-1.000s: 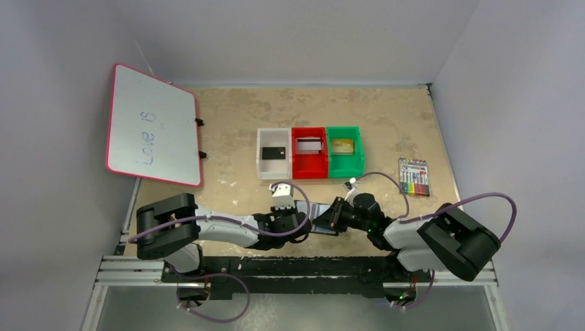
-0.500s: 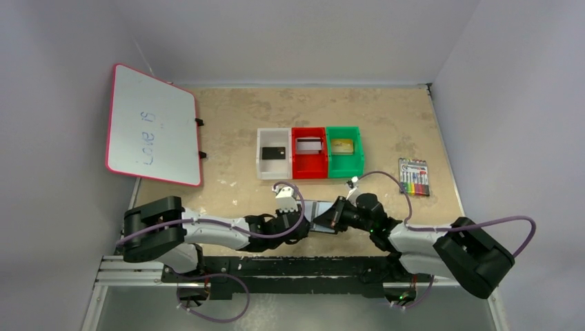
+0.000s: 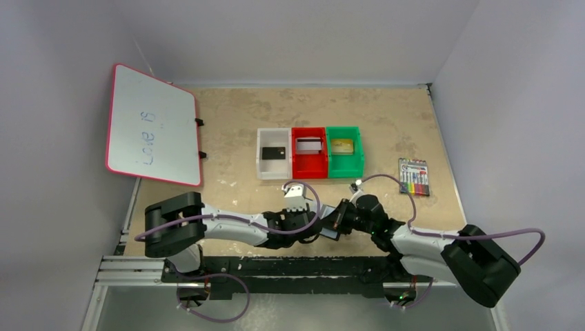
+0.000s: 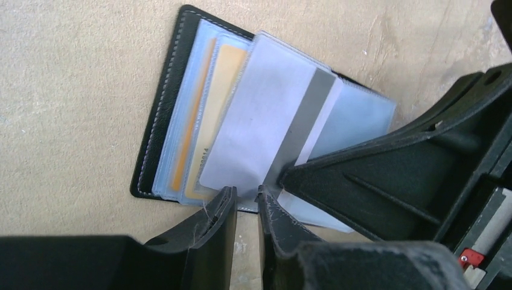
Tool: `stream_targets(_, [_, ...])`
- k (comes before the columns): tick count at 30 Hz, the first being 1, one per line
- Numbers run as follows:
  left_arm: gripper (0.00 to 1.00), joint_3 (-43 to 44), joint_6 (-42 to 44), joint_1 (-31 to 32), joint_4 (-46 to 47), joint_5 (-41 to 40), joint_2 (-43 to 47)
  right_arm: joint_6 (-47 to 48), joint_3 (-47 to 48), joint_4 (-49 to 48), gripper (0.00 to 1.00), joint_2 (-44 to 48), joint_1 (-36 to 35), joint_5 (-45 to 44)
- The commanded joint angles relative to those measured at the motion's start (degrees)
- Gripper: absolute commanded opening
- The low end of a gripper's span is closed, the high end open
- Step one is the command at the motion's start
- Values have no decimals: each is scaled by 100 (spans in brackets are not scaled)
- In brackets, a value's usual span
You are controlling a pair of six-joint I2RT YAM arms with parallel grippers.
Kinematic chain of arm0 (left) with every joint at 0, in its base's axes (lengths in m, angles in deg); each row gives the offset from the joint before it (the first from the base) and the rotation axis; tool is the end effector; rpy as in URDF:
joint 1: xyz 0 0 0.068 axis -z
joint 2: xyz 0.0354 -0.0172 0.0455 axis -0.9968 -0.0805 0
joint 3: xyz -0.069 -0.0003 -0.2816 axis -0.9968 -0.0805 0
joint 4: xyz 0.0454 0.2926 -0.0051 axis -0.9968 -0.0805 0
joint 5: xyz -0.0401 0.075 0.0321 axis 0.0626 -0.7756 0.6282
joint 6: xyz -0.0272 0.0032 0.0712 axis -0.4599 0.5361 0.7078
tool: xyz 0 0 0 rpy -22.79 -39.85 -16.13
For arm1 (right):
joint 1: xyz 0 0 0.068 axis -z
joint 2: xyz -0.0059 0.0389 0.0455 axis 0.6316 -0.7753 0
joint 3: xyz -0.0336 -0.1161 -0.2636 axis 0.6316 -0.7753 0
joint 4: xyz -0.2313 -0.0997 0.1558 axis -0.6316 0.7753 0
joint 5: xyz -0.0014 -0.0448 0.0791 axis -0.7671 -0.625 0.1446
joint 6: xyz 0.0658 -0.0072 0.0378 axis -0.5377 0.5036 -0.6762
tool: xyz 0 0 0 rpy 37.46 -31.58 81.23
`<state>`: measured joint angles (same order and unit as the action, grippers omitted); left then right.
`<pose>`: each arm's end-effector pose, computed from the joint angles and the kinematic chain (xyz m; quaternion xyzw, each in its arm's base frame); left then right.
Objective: Take the credit cards out of the card holder
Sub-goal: Remove the credit card from the card holder.
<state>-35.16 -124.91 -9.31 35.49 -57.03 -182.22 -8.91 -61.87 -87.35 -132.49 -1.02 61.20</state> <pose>0.1168 -0.3269 0.1213 -0.0628 0.9126 -0.2224 0.3374 0.1519 0.1492 0.0954 0.1189 0.8325 0.4867 0.2365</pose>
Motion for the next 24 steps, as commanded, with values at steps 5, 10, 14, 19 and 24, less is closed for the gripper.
stream_targets(5, [20,24,-497,-55,-1016,-780,-170,-15,179,927,0,404,-43,-151])
stream_targets(10, [22,34,-524,-104,-1188,-961,47,314,127,569,0,489,-42,271])
stream_targets(14, [27,113,-560,-101,-1489,-1227,424,1266,435,470,0,295,-42,903])
stream_targets(19, [31,106,-548,-102,-1915,-1587,1067,1788,777,64,0,-273,-47,1306])
stream_targets(24, [32,8,-580,-95,-2172,-1637,1495,2248,1202,-253,0,-1061,-51,1830])
